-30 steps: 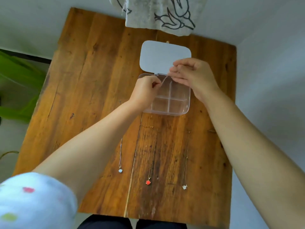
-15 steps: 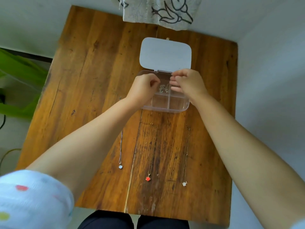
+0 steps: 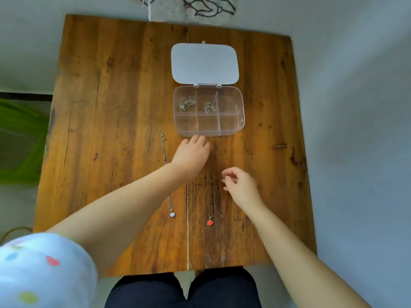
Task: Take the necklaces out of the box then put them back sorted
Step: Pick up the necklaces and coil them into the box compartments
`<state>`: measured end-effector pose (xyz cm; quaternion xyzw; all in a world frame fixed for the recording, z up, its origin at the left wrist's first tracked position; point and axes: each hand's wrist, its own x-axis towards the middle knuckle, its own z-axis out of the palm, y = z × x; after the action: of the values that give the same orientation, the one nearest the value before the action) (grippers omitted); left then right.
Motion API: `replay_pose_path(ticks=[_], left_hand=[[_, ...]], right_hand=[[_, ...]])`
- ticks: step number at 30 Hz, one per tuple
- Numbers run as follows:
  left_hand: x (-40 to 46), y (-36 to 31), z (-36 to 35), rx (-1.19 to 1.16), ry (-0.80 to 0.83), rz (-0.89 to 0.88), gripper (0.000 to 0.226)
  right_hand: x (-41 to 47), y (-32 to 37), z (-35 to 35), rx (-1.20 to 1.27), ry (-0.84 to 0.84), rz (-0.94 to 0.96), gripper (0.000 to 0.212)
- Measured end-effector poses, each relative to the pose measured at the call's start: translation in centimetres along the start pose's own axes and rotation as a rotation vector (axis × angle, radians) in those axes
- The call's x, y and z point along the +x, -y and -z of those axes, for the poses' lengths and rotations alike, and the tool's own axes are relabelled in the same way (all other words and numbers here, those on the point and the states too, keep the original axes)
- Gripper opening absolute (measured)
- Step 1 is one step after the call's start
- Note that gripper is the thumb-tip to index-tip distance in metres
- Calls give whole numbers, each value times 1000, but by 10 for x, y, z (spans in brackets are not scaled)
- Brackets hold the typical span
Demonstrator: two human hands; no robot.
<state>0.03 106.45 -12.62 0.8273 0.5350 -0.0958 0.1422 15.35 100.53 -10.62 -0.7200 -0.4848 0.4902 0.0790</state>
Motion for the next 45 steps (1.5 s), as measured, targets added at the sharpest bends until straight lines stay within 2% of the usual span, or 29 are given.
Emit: replay_pose_path(ticks=[3,6,9,12,15,21,27,29,32,36,41,45], left_hand=[[6,-1,4,61,56,-82,33],[3,5,12,-175,48,-107,23],[-12,10,27,-554,-99,-111,7],[-25,16,44,-722,-196,-88,6],[-29,30,61,-839,-303,25,9],[-18,67,77,-921,-482,285,10],[0,70,67,-1036,-528,474,4],[6,67,62,-1102,-509,520,4],[9,63,55,-1064,-494,497,6],[5,69,41,-834,-500,429,7],[1,75,29,-601,-471,293,11],[0,78,32,-556,-453,245,11]], right_hand=[[-4,1,-8,-23,-96,48,25],[-2,12,-13,41,-132,85,38],[-1,24,-15,136,-21,137,49],[-2,33,-16,198,142,156,25],[-4,34,-8,217,133,206,14],[3,56,38,212,-103,257,17],[35,95,62,105,-282,283,19],[46,108,56,154,-266,272,17],[58,129,34,261,-145,263,14],[75,139,5,199,-89,233,23],[87,130,-9,-77,-48,250,15],[81,120,8,11,-84,227,14]])
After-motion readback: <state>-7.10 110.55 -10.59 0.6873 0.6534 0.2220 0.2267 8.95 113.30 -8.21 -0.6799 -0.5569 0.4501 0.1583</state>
